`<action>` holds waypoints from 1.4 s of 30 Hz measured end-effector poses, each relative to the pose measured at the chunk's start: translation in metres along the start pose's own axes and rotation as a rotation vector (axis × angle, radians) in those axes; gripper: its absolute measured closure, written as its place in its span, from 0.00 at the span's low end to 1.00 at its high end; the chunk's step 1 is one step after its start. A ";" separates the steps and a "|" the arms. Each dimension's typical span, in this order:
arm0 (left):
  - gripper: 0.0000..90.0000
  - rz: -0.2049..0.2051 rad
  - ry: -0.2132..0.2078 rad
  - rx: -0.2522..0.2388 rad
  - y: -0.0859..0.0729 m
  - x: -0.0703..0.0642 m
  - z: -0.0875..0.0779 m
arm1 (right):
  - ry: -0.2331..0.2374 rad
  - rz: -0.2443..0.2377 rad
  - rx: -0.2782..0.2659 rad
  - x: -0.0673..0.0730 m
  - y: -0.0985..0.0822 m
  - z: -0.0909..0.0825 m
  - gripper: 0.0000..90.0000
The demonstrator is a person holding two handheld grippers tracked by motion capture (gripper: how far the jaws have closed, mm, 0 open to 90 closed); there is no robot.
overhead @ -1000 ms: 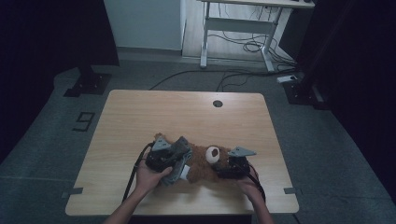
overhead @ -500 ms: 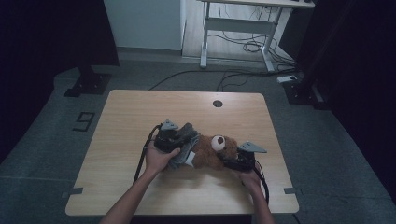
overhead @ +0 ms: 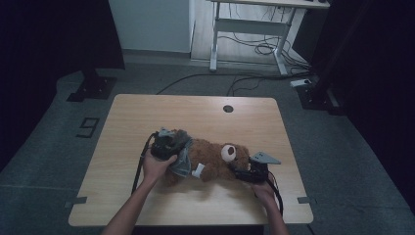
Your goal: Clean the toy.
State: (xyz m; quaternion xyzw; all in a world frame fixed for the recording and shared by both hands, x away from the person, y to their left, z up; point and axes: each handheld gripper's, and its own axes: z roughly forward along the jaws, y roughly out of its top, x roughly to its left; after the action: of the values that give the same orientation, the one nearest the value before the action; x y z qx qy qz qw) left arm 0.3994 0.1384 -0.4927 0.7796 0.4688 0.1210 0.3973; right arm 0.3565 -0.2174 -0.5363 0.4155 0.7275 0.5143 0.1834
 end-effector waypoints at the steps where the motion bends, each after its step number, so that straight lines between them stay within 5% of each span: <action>1: 0.85 -0.002 0.000 0.011 -0.005 0.002 0.001 | -0.002 0.003 0.000 0.001 0.000 0.000 0.27; 8: 0.85 -0.017 -0.001 0.041 -0.027 0.012 0.001 | -0.008 0.005 -0.001 0.003 -0.001 -0.001 0.27; 14: 0.84 0.000 -0.049 -0.059 -0.002 0.005 -0.031 | -0.001 0.018 -0.003 0.001 -0.002 -0.001 0.27; 20: 0.84 0.144 -0.116 -0.132 0.035 -0.051 -0.048 | -0.003 0.017 -0.001 0.002 -0.002 -0.002 0.27; 21: 0.84 0.144 -0.116 -0.132 0.035 -0.051 -0.048 | -0.004 0.017 -0.001 0.002 -0.002 -0.002 0.27; 25: 0.84 0.227 -0.186 -0.083 0.052 -0.102 -0.021 | -0.003 0.020 -0.003 0.002 -0.002 -0.001 0.27; 30: 0.84 0.279 -0.197 0.023 0.044 -0.130 0.022 | 0.001 0.020 -0.004 0.002 -0.002 -0.002 0.27; 32: 0.84 0.271 -0.194 0.023 0.041 -0.129 0.026 | 0.000 0.020 0.007 0.001 -0.003 -0.003 0.27; 36: 0.84 0.214 -0.207 0.022 0.031 -0.103 0.023 | 0.007 0.018 0.002 0.001 -0.003 -0.002 0.27; 42: 0.85 0.225 -0.153 -0.008 0.026 -0.087 0.001 | 0.006 0.015 0.000 0.002 -0.003 -0.002 0.27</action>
State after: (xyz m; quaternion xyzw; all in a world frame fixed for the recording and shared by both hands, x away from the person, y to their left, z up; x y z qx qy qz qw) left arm 0.3703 0.0600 -0.4588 0.8327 0.3462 0.1068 0.4188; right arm 0.3531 -0.2174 -0.5378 0.4195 0.7249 0.5168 0.1773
